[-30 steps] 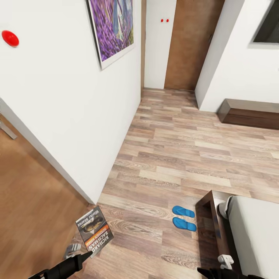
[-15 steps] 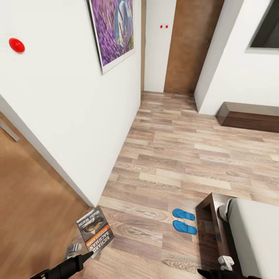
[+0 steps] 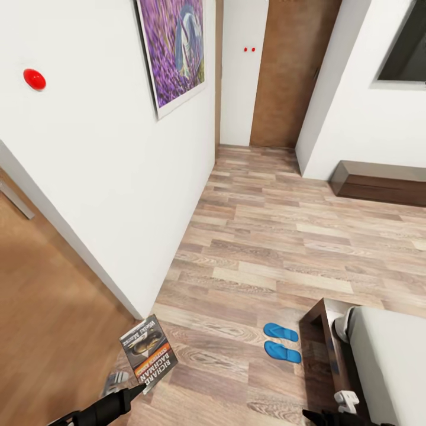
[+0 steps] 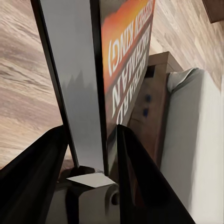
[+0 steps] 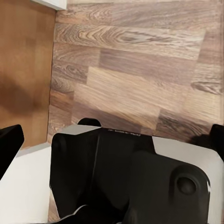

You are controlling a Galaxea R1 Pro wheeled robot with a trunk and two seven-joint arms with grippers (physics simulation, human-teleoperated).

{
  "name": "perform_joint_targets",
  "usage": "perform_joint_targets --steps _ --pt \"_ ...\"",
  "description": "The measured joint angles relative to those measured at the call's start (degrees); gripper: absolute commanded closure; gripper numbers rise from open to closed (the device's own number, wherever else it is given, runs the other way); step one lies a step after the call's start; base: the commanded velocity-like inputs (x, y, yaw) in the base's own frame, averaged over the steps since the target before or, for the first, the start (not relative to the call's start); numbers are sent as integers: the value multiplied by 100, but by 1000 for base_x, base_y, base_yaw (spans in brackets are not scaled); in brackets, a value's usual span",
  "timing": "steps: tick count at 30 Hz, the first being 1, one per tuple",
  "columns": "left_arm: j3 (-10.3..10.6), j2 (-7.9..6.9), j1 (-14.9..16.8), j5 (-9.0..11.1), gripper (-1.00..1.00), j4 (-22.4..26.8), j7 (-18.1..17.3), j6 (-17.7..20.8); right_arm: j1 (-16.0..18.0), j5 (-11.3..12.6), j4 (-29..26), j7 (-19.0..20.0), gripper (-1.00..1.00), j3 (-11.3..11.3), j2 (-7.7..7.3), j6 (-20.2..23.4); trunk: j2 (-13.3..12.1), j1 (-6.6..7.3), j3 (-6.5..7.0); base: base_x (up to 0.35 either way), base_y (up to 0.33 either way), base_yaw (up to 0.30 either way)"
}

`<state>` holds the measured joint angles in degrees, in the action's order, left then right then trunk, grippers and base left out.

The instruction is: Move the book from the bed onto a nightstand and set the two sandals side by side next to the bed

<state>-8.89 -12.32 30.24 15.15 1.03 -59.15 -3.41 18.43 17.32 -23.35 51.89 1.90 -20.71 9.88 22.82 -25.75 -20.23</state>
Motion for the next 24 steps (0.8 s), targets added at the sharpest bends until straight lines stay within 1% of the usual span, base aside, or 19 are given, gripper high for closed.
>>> perform_joint_targets --steps 5,7,8,9,11,12,14,15,16,17,18,19,20,24 --pt "17 43 0 -7 100 3 9 -6 0 3 -4 1 -100 -6 1 -44 0 0 46 0 0 -28" --pt "18 58 0 -9 100 8 69 -7 0 2 -2 0 -100 -6 1 -47 0 0 65 0 0 -9" --pt "12 70 1 -11 100 17 172 -6 0 2 -1 1 -100 -6 1 -49 0 0 74 0 0 -4" --pt "17 114 -1 -9 100 120 487 0 0 2 -4 3 -100 -7 1 -50 0 0 83 0 0 -2" --pt "-28 273 -2 8 100 520 1163 5 0 2 -2 3 -100 -9 0 -51 0 0 102 0 0 -1" --pt "-22 320 -3 -4 100 601 1290 8 0 4 -2 4 -100 -8 -2 -51 0 0 111 0 0 0" --pt "83 506 -4 -11 100 787 1573 -4 0 5 6 6 -100 -1 -8 -50 0 0 129 0 0 -15" --pt "192 599 -5 -63 100 833 1647 -10 0 7 20 9 -100 3 -13 -50 0 0 139 0 0 -33" --pt "279 641 -6 -114 100 847 1675 -11 0 8 37 9 -100 4 -13 -50 0 0 147 0 0 -47" --pt "419 699 -4 -200 100 868 1708 -12 -1 8 92 14 -100 6 -16 -51 0 0 157 0 0 -56" --pt "599 728 -4 -321 100 869 1729 -12 -1 8 171 15 -100 8 -16 -51 0 0 166 0 0 -61" --pt "723 750 -6 -427 100 811 1780 -25 -2 6 323 13 -100 13 -12 -51 -1 0 174 0 0 -43" --pt "777 759 -7 -464 100 716 1816 -39 -1 7 417 13 -100 15 -11 -52 -1 0 184 0 0 -27" --pt "818 781 -6 -489 100 499 1892 -233 0 10 558 12 -100 11 -8 -52 0 0 221 0 0 -12"
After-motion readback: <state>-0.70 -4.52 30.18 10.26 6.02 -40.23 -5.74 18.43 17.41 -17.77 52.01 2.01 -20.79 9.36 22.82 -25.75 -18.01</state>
